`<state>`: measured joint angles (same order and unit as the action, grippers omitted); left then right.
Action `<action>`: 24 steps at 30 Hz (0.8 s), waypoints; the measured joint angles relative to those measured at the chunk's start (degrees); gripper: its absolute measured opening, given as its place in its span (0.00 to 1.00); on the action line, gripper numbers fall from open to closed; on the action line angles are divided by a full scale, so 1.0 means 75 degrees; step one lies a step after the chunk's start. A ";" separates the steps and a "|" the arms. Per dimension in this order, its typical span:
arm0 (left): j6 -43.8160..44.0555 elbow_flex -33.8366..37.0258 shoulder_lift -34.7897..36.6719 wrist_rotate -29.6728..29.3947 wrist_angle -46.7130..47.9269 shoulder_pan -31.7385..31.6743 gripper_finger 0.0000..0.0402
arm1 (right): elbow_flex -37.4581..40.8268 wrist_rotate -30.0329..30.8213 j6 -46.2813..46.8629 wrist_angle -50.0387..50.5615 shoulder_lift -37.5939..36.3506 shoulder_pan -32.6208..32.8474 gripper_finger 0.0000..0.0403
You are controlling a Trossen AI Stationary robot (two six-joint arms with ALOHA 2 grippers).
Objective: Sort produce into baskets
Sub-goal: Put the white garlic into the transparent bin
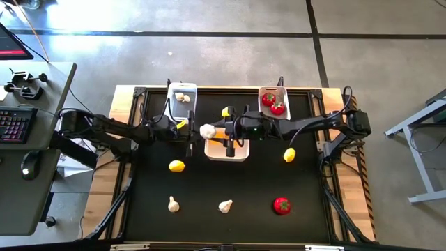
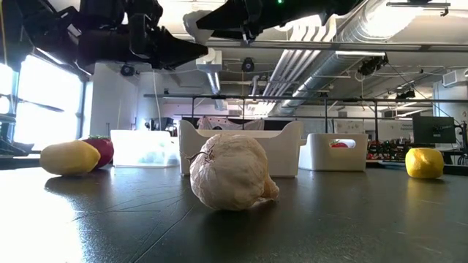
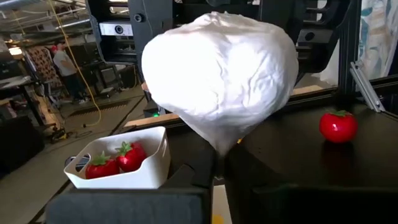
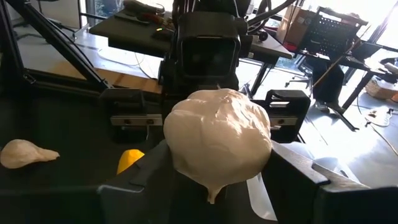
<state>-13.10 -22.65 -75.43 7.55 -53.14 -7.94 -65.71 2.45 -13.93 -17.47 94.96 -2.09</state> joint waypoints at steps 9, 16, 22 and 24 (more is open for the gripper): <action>0.0253 -0.0012 0.0028 -0.0105 0.0107 -0.0189 0.00 | 0.0000 0.0807 -0.0048 -0.0152 0.0000 -0.0023 0.65; 0.0463 -0.0012 0.0036 0.0000 0.0349 -0.0495 0.00 | 0.0000 0.0975 -0.0355 -0.0564 0.0009 -0.0026 0.74; 0.0516 -0.0012 0.0034 -0.0030 0.0583 -0.0721 0.00 | 0.0000 0.1318 -0.0743 -0.0544 -0.0048 -0.0023 0.75; 0.0519 -0.0012 0.0034 -0.0063 0.0661 -0.0795 0.00 | 0.0000 0.1718 -0.0748 -0.0235 -0.0144 -0.0020 0.75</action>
<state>-9.21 -22.74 -75.18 7.08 -48.18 -13.91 -65.71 15.34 -19.54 -19.23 93.87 -2.24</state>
